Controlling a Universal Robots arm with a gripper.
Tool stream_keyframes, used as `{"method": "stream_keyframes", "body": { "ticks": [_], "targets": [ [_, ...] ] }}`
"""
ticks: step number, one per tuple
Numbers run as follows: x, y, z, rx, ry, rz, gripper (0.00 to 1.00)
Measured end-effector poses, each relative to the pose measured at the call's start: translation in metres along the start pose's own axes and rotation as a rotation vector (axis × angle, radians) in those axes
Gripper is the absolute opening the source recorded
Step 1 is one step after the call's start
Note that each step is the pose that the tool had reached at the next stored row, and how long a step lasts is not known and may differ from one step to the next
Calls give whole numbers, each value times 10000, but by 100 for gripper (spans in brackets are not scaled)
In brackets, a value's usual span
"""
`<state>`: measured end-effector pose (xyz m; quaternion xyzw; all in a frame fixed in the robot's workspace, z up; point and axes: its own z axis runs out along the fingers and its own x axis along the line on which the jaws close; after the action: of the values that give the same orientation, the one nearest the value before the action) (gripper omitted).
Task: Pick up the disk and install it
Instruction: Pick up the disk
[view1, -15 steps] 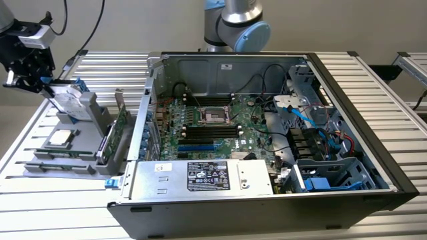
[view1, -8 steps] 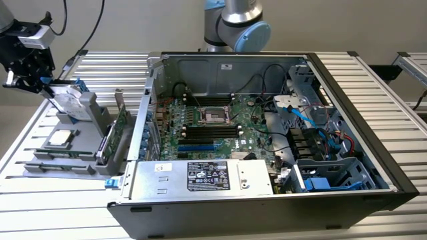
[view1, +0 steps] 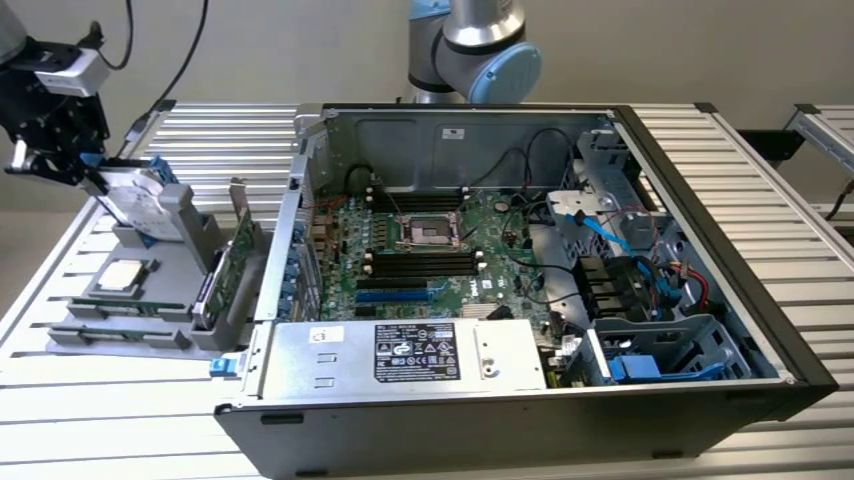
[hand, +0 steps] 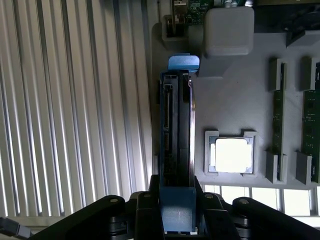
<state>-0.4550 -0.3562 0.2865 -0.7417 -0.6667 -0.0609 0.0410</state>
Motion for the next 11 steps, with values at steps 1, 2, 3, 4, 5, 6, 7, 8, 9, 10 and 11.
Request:
{"method": "stream_keyframes", "body": {
  "ticks": [1,2,3,4,5,6,7,8,9,10,11],
  "targets": [
    [1,1,-6,1,0,0,33],
    [2,1,-11,1,1,0,33],
    [2,1,-15,0,1,-1,33],
    [3,1,-19,0,2,0,33],
    [4,2,-23,0,2,0,33],
    [4,2,-27,1,2,0,33],
    [5,2,-31,0,2,0,33],
    [5,2,-36,1,2,0,33],
    [6,2,-40,1,2,0,33],
    [7,2,-44,0,2,0,33],
    [7,3,-49,1,2,0,33]
  ]
}}
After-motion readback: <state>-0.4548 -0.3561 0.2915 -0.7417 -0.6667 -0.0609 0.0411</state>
